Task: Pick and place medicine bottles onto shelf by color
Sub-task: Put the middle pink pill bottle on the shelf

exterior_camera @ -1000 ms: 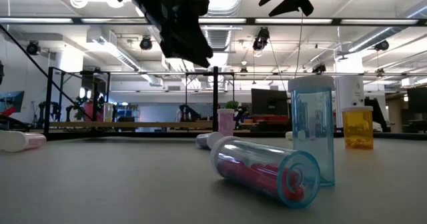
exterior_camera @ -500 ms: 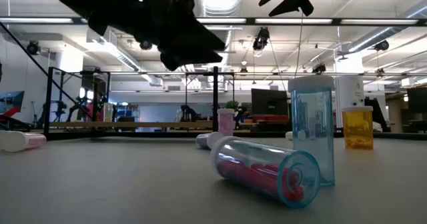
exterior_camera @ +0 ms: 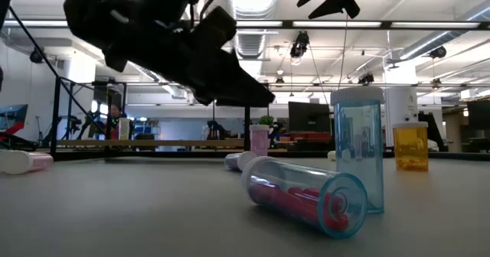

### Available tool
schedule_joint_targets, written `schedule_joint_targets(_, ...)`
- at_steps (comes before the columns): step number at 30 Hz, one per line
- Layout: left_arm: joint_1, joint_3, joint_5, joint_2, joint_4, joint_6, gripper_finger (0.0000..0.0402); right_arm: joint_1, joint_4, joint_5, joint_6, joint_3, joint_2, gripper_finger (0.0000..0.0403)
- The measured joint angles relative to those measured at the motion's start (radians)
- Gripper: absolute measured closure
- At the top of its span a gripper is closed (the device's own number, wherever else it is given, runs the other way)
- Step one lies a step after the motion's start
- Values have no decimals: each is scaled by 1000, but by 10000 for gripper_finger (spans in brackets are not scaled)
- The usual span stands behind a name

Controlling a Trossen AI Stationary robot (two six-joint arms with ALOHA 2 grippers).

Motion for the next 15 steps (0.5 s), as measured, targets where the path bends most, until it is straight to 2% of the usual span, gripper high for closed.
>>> schedule_joint_targets(5, 0, 21, -72, 77, 53, -2, 204, 0, 0, 0, 0, 0, 0, 177)
schedule_joint_targets(15, 0, 27, -81, 110, -3, -82, 204, 0, 0, 0, 0, 0, 0, 177)
